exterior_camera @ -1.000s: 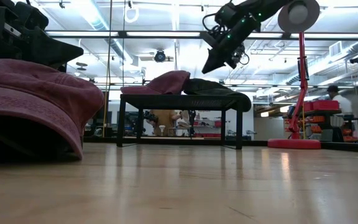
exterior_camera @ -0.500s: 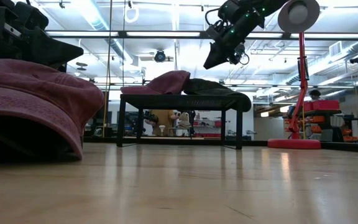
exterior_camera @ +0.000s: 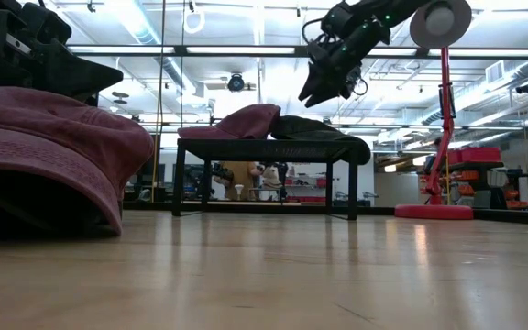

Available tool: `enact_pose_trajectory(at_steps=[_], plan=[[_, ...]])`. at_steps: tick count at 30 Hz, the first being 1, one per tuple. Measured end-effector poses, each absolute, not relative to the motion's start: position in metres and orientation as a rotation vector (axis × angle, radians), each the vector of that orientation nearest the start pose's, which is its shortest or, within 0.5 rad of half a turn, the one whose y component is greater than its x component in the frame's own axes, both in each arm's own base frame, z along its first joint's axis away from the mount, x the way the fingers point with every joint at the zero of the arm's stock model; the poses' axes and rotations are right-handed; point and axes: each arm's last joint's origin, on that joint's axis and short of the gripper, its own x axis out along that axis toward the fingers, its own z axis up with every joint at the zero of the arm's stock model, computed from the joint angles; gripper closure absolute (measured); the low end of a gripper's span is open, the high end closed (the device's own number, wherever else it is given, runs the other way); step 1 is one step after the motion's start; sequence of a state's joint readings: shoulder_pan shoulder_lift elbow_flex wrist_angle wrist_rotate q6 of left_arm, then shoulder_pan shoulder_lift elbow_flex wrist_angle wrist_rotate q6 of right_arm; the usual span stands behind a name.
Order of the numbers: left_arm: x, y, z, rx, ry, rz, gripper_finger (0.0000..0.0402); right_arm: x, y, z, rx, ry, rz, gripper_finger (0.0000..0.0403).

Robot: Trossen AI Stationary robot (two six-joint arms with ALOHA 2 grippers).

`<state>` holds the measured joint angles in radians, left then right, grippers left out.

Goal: Pick & Place hat
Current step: Put the middle black cap on the shelf

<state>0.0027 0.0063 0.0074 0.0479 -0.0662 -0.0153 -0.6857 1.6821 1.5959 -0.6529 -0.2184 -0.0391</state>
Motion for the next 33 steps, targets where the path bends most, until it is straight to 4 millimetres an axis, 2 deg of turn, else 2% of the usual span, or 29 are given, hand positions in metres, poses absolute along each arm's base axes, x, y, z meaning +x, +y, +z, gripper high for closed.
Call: enact_pose_trajectory(at_steps=[7, 17, 22, 33], plan=[[0.097, 0.002, 0.17, -0.017, -0.049, 0.068, 0.0381, 0.294, -0.232, 0.327, 0.286, 0.736, -0.414, 0.0209], [0.097, 0.002, 0.17, -0.017, -0.049, 0.068, 0.0381, 0.295, -0.229, 0.326, 0.222, 0.766, -0.365, 0.0208], [0.097, 0.002, 0.17, -0.017, -0.049, 0.068, 0.0381, 0.296, -0.228, 0.326, 0.252, 0.75, -0.323, 0.0204], [0.097, 0.002, 0.17, -0.017, -0.049, 0.068, 0.0381, 0.3, -0.224, 0.326, 0.192, 0.774, -0.392, 0.0131]])
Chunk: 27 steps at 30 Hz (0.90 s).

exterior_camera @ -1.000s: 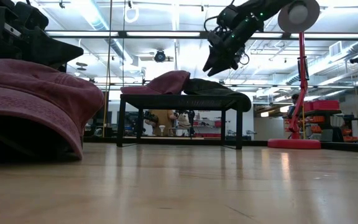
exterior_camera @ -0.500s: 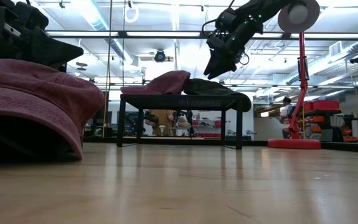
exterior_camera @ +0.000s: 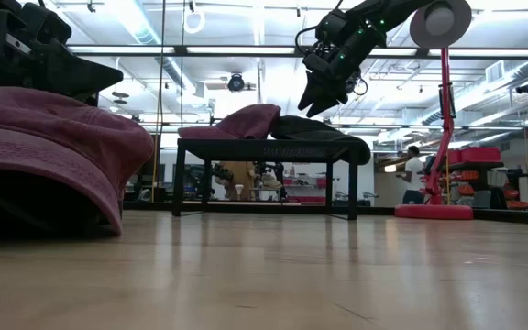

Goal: Pick & Place hat
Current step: Put the middle black cap on the shelf

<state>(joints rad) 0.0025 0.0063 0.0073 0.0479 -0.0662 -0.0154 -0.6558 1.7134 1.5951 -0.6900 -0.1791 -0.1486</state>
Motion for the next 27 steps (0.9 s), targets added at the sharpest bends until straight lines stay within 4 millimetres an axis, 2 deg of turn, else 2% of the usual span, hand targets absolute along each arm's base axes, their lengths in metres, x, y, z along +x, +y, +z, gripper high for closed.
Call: enact_pose_trajectory(at_steps=[4, 9, 21, 27], plan=[[0.097, 0.002, 0.17, -0.017, -0.049, 0.069, 0.0381, 0.301, -0.224, 0.326, 0.164, 0.777, -0.384, 0.011], [0.097, 0.002, 0.17, -0.017, -0.049, 0.068, 0.0381, 0.303, -0.224, 0.32, 0.18, 0.793, -0.364, 0.0107], [0.097, 0.002, 0.17, -0.017, -0.049, 0.068, 0.0381, 0.308, -0.227, 0.311, 0.19, 0.815, -0.349, 0.0134], [0.097, 0.002, 0.17, -0.017, -0.049, 0.068, 0.0381, 0.307, -0.227, 0.31, 0.196, 0.827, -0.348, 0.0176]])
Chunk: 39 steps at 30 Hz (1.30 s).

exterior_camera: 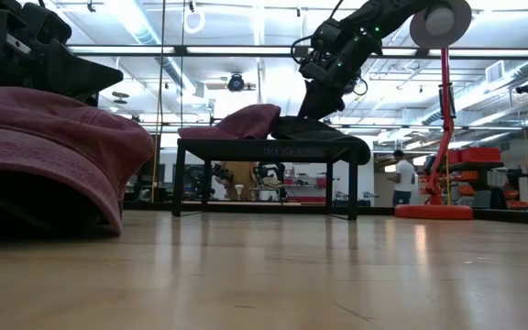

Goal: Pick & Place hat
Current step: Put the middle black cap on the shelf

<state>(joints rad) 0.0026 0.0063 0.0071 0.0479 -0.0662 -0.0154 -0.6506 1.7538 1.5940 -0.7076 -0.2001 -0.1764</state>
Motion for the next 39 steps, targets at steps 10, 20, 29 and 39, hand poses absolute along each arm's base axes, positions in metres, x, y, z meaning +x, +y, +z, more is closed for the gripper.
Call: enact_pose_trajectory(at_steps=[10, 20, 29, 39], plan=[[0.0975, 0.0022, 0.1701, -0.017, -0.049, 0.069, 0.0381, 0.3066, -0.2262, 0.3094, 0.202, 0.836, -0.349, 0.027], [0.0975, 0.0022, 0.1702, -0.017, -0.05, 0.069, 0.0381, 0.3056, -0.2263, 0.3087, 0.195, 0.854, -0.369, 0.0344], [0.0975, 0.0022, 0.17, -0.017, -0.049, 0.068, 0.0381, 0.3047, -0.2257, 0.3078, 0.145, 0.876, -0.34, 0.0389], [0.0975, 0.0022, 0.1701, -0.017, -0.049, 0.069, 0.0381, 0.3049, -0.2237, 0.3083, 0.086, 0.872, -0.247, 0.04]])
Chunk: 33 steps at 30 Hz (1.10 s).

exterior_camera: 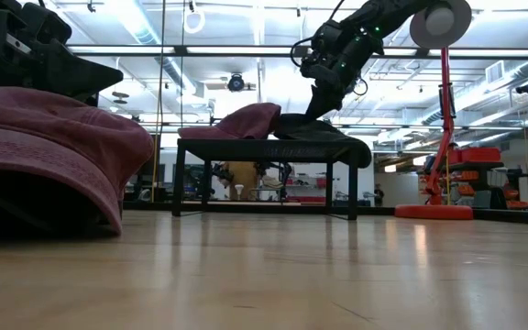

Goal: Pick & Place hat
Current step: Put the middle black cap on the shelf

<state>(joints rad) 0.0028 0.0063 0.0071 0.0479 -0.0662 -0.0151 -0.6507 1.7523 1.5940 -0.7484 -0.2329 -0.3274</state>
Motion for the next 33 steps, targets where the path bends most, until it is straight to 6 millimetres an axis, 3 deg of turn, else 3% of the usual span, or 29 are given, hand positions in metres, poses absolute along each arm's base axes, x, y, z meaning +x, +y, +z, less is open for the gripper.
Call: enact_pose_trajectory(at_steps=[14, 33], plan=[[0.097, 0.002, 0.17, -0.017, -0.049, 0.069, 0.0381, 0.301, -0.22, 0.306, -0.045, 0.939, -0.159, 0.0402], [0.097, 0.002, 0.17, -0.017, -0.049, 0.068, 0.0381, 0.304, -0.206, 0.313, -0.21, 0.839, 0.125, 0.0403]])
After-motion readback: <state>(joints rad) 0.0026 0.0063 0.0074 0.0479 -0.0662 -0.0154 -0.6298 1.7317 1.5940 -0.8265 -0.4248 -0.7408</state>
